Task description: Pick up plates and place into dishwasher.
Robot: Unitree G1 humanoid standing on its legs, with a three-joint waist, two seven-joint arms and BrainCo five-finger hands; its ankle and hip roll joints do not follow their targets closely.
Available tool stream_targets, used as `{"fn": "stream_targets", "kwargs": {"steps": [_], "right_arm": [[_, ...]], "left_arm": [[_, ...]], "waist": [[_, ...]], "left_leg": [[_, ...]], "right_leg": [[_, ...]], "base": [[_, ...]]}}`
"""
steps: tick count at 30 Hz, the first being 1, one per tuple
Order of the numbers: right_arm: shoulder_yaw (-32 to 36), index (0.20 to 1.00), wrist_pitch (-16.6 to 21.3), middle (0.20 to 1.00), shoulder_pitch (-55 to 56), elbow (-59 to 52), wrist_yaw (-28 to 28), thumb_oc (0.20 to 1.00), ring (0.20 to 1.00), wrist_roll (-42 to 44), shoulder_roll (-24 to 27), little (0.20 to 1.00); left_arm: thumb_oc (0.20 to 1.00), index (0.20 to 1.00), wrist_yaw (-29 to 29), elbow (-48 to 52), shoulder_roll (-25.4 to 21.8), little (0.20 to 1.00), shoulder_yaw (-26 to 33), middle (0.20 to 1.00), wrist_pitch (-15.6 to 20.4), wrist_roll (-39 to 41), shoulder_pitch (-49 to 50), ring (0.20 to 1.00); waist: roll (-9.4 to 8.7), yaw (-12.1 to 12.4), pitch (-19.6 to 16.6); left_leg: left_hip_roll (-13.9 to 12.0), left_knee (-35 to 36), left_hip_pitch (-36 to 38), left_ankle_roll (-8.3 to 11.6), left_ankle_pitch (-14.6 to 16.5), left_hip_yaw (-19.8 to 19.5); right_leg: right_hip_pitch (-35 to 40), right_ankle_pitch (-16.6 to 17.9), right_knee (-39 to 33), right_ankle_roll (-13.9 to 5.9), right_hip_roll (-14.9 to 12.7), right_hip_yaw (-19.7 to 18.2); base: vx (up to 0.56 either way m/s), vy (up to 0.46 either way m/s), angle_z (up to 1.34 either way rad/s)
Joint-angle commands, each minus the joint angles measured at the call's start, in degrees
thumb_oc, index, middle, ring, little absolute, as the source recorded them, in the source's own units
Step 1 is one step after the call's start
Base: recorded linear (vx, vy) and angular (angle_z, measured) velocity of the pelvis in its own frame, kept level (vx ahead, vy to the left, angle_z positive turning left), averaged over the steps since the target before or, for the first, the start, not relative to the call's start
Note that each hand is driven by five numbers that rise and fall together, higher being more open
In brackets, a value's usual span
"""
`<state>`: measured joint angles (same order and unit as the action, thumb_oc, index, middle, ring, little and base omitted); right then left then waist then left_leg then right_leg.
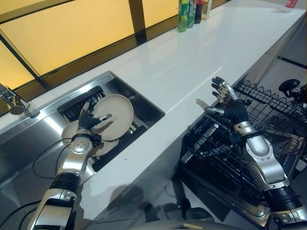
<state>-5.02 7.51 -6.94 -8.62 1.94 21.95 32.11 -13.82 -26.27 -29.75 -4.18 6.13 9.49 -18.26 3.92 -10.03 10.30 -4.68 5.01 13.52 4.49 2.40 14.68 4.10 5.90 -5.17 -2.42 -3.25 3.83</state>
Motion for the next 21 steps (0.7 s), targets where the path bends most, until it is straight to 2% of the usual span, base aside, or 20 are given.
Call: {"fn": "stream_targets", "kwargs": {"steps": [1,8,14,21], "right_arm": [[0.95,1.000,2.85,1.000,0.51,-2.78,0.11,1.000,1.000,-0.09,-1.81,1.000],[1.25,1.000,2.81,1.000,1.26,-2.86,0.20,1.000,1.000,-0.33,-1.97,1.000],[2.16,1.000,3.22,1.000,2.80,-2.60,1.16,1.000,1.000,-0.56,-2.28,1.000],[2.13,1.000,1.59,1.000,2.55,-3.01,1.65,1.000,1.000,0.19,-0.96,1.000]], "left_arm": [[1.000,1.000,-1.30,4.60,-2.98,1.000,1.92,1.000,3.93,-0.84,-2.37,1.000],[1.000,1.000,-1.04,10.61,-1.75,1.000,3.39,1.000,4.63,1.65,-0.33,1.000],[1.000,1.000,-8.90,12.31,-1.33,1.000,7.49,1.000,7.96,1.15,1.84,1.000],[1.000,1.000,-8.07,8.76,-1.47,1.000,7.55,1.000,4.84,-0.96,2.48,1.000]], "waist": [[-3.64,0.64,-4.30],[-3.33,1.15,-3.81],[-3.20,1.53,-4.10],[-2.95,1.29,-3.94]], "left_leg": [[0.56,-3.49,-3.78,-1.79,1.70,-2.00],[0.50,-3.24,-3.75,-1.58,1.39,-2.63],[0.36,-2.65,-3.38,-1.26,1.00,-2.99],[0.03,-2.90,-3.19,-0.89,0.59,-3.15]], "right_leg": [[-1.79,-4.57,6.47,-9.43,-9.74,-3.54],[-1.41,-4.64,6.29,-9.19,-9.68,-3.36],[-0.70,-4.63,5.63,-8.94,-9.63,-2.97],[-0.40,-4.62,5.79,-8.82,-9.45,-3.07]], "base": [[0.00,0.000,0.00],[0.00,0.000,0.00],[0.00,0.000,0.00],[0.03,0.018,0.02]]}}
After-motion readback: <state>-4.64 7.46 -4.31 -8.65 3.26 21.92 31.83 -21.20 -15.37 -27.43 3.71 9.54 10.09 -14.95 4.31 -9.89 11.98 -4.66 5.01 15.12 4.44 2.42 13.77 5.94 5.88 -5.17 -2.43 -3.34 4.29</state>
